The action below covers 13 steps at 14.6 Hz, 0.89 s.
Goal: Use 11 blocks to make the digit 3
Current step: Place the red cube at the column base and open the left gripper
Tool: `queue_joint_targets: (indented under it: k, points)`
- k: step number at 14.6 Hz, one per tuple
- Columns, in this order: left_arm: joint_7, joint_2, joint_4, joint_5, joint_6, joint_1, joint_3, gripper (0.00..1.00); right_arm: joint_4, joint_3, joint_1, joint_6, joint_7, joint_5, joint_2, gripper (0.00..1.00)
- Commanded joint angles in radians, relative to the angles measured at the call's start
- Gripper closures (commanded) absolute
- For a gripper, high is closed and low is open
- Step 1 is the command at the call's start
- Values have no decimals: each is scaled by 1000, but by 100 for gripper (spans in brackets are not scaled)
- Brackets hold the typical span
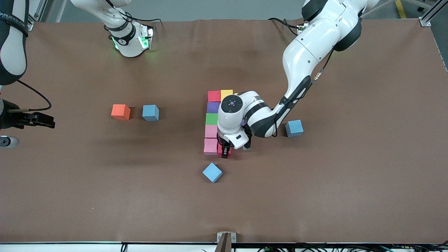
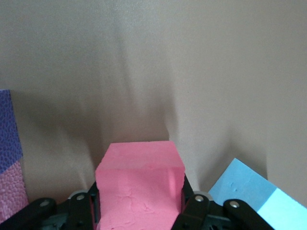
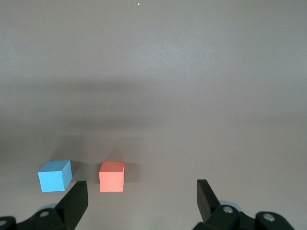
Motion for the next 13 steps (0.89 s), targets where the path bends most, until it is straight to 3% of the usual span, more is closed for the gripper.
queue_joint_targets:
  k: [1, 3, 4, 6, 13]
  points:
    - [-1, 13, 30, -16, 5, -16, 11, 73, 2, 14, -10, -20, 3, -7, -1, 0]
    - [-1, 12, 28, -16, 5, -16, 13, 70, 3, 16, -6, -23, -2, -5, -1, 0]
    - [2, 10, 28, -16, 5, -14, 13, 61, 5, 17, -4, -22, -3, -5, -1, 0]
    - [7, 7, 25, -15, 4, -13, 13, 0, 5, 20, -2, -20, -2, -5, -1, 0]
    - [11, -63, 18, -59, -59, 9, 10, 0, -4, 25, 19, -45, -7, 1, -4, 0]
